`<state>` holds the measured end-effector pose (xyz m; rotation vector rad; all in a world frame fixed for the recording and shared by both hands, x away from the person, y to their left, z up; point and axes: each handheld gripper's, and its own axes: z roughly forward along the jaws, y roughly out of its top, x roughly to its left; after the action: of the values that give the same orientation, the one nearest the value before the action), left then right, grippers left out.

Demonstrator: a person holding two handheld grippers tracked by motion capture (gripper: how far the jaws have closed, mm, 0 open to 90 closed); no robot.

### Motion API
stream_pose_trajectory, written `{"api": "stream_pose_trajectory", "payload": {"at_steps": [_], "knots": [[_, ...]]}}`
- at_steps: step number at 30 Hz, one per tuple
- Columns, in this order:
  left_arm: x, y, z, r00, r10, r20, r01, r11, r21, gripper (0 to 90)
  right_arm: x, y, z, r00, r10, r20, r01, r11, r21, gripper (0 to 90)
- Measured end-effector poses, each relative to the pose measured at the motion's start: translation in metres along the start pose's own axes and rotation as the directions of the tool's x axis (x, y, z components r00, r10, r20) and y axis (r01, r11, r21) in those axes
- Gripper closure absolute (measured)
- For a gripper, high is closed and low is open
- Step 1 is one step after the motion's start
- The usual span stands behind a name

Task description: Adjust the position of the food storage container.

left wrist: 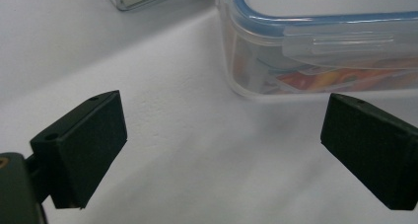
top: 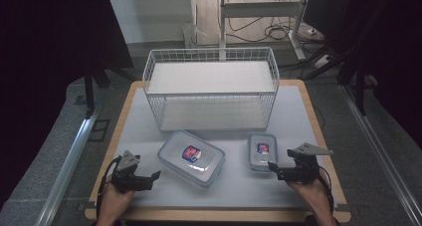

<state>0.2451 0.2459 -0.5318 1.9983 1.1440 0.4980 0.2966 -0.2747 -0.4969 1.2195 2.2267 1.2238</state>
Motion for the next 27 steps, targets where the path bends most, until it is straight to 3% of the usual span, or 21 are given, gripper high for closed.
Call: {"api": "stream_pose_trajectory", "payload": {"at_steps": [4,10,14,16,19,26,27], "knots": [[0.000,0.000,0.002,0.9999,0.009,-0.010,-0.009,0.9998,0.015,3.8,0.003,0.002,-0.002,0.9999,-0.011,0.006,0.011,1.000,-0.007,18.4],[0.003,-0.001,0.001,0.9998,-0.019,-0.003,0.019,0.9998,0.000,4.1,0.010,0.007,-0.005,0.9992,-0.037,-0.013,0.037,0.999,0.000,34.6],[0.004,-0.001,0.001,0.9994,-0.033,0.000,0.033,0.9994,-0.005,4.2,0.017,0.013,-0.005,0.9971,-0.056,-0.051,0.056,0.998,0.007,55.7],[0.005,-0.001,0.001,0.9993,-0.038,0.001,0.038,0.9992,-0.007,4.3,0.024,0.019,-0.002,0.9919,-0.081,-0.098,0.080,0.997,-0.006,70.4],[0.005,-0.001,0.001,0.9991,-0.043,0.003,0.043,0.9990,-0.011,4.3,0.035,0.024,0.006,0.9870,-0.115,-0.112,0.118,0.993,0.022,87.1],[0.007,-0.002,0.001,0.9987,-0.051,0.003,0.051,0.9986,-0.014,4.4,0.050,0.039,0.027,0.9791,-0.148,-0.139,0.155,0.987,0.040,90.0],[0.007,-0.001,0.001,0.9986,-0.053,0.005,0.053,0.9985,-0.016,4.5,0.055,0.046,0.036,0.9754,-0.175,-0.134,0.183,0.982,0.048,89.9]]}}
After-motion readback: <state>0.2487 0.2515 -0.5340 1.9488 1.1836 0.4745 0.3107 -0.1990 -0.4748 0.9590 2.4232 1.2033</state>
